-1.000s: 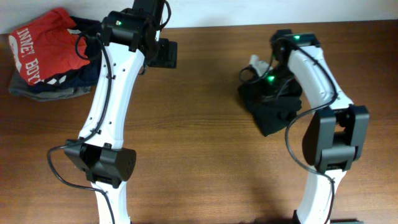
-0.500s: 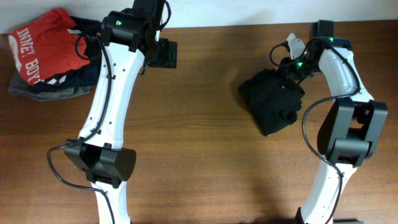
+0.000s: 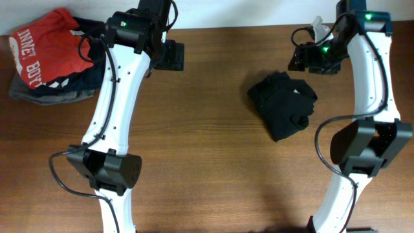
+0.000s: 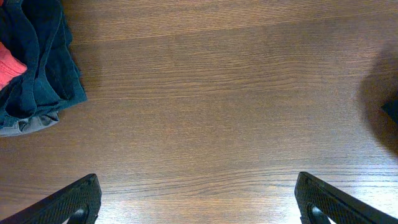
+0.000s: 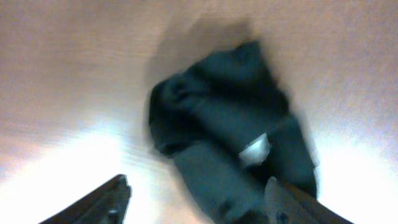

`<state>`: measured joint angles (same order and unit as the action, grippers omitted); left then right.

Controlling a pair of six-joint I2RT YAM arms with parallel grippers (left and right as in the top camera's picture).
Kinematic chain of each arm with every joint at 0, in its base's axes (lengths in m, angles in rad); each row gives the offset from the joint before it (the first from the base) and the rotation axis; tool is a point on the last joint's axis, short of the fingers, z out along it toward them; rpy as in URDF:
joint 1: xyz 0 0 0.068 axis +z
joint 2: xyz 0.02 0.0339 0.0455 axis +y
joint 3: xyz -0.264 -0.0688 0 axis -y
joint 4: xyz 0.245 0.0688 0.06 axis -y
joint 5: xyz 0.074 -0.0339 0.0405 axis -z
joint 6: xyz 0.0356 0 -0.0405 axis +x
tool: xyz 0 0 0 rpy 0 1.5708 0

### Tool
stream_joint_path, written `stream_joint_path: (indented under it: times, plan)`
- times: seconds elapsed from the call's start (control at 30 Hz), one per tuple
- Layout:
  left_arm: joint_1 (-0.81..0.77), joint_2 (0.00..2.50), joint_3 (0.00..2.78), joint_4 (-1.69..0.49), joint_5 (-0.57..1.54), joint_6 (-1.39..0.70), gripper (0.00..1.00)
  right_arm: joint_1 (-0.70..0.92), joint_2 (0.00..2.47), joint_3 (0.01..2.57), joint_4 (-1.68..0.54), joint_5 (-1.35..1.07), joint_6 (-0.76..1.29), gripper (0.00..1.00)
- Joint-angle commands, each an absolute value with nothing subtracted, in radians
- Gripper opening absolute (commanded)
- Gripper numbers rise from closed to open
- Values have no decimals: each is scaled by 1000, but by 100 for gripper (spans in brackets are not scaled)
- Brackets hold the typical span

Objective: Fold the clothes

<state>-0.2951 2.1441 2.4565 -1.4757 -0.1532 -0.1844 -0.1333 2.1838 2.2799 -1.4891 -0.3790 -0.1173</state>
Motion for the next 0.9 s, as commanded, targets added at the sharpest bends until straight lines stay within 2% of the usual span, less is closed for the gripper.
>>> stream_joint_path:
  times: [0.0, 0.17, 0.43, 0.73, 0.87]
  plan:
    - [-294, 2149, 2449, -1474, -146, -197, 99, -103, 2168, 2275, -1557, -411, -66, 77]
    - [-294, 2149, 2448, -1475, -146, -197, 99, -78, 2172, 2140, -1474, -411, 43, 76]
    - [-294, 2149, 2448, -1478, -146, -197, 99, -73, 2173, 1924, -1201, -416, 167, 72]
    - [-294, 2149, 2448, -1470, -146, -197, 99, -73, 2203, 1907, -1160, -480, 300, 71]
    - [-294, 2149, 2448, -1471, -146, -197, 99, -72, 2216, 1907, -1115, -487, 394, 66]
